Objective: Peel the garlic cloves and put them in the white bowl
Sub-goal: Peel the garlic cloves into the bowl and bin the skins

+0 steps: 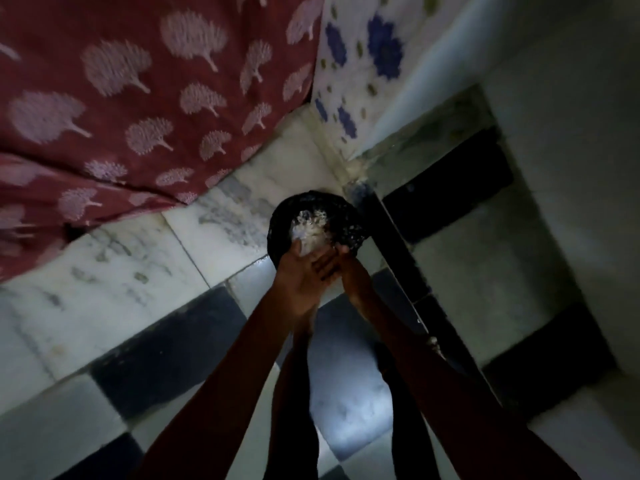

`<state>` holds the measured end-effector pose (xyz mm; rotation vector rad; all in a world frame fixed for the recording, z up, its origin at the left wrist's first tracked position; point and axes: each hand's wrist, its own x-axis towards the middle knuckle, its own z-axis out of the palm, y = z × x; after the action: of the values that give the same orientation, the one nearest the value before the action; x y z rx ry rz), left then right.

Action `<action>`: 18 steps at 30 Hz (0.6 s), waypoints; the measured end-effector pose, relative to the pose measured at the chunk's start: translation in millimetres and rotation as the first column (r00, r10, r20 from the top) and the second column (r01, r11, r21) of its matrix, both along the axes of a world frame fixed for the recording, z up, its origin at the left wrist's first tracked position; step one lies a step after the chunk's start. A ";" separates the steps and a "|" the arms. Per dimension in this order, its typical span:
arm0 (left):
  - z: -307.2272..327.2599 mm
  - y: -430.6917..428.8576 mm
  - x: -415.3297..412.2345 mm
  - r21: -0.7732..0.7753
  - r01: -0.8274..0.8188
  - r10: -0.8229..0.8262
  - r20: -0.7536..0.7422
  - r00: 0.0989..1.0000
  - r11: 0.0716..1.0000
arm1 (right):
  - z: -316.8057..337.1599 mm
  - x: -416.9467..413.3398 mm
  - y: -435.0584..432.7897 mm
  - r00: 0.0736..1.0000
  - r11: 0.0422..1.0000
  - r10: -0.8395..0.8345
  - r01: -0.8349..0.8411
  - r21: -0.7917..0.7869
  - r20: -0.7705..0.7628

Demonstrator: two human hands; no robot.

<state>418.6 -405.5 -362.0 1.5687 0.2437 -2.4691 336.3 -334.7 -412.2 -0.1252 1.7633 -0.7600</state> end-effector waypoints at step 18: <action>414.7 220.9 -202.8 -0.619 0.675 -0.768 0.173 0.617 0.402 | 470.3 -168.4 301.6 0.627 0.719 -0.680 0.472 -0.510 -0.379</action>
<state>215.8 -184.7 52.7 1.3015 -1.4609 -2.7181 167.9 -33.1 58.2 0.0027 2.2173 -1.6873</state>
